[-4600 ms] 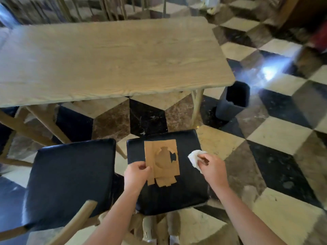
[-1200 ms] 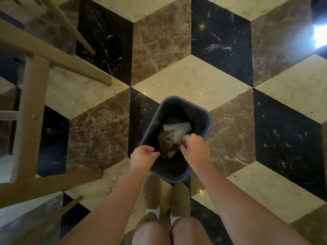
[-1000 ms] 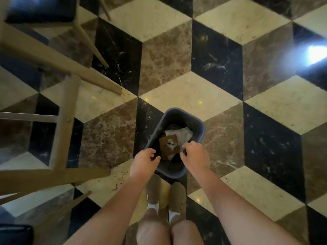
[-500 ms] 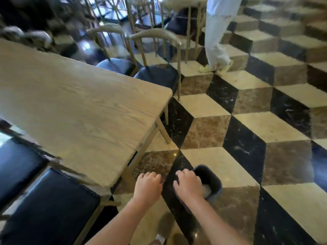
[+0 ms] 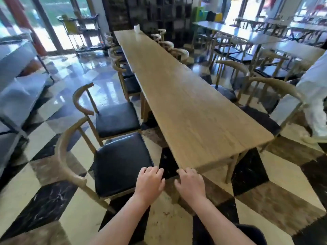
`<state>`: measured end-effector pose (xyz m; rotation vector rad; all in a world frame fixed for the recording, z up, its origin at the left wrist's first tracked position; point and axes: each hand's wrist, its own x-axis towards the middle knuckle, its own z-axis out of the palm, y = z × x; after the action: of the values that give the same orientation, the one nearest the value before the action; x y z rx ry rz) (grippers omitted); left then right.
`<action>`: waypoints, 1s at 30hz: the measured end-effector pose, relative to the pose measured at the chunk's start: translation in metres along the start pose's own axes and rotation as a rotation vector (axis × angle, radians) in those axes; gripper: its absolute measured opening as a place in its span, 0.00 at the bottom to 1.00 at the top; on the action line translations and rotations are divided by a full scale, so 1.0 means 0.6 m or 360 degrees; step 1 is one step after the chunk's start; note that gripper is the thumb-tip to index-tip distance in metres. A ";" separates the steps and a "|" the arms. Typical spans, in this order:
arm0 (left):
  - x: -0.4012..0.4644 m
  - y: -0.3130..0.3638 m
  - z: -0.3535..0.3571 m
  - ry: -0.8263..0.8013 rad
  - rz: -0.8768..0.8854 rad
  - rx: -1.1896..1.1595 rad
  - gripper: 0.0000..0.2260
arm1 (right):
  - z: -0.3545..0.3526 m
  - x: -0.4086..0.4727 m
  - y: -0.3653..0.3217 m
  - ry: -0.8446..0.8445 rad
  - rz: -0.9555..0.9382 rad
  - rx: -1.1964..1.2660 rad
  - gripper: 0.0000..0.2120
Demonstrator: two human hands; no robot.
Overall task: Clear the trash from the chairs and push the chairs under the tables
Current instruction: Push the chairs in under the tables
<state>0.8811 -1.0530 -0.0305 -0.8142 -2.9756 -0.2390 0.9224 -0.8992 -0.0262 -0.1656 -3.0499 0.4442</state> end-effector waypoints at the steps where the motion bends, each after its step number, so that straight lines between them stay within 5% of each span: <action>1: -0.016 -0.027 -0.009 0.0049 -0.0045 -0.0015 0.16 | 0.003 0.008 -0.031 -0.0013 -0.0056 -0.0005 0.16; 9: -0.170 -0.299 -0.083 0.0195 -0.0463 0.0001 0.16 | 0.073 0.046 -0.355 0.0010 -0.0426 -0.0006 0.16; 18: -0.356 -0.615 -0.173 0.0193 -0.0628 0.0155 0.13 | 0.164 0.038 -0.725 -0.0134 -0.0642 0.0084 0.14; 30: -0.366 -0.920 -0.176 0.0209 -0.0868 0.0115 0.13 | 0.269 0.177 -0.991 -0.0174 -0.0810 0.0107 0.12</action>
<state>0.7891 -1.6493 -0.0203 0.0354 -2.9878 -0.1899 0.7473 -1.4989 -0.0058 0.6406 -3.0072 0.5235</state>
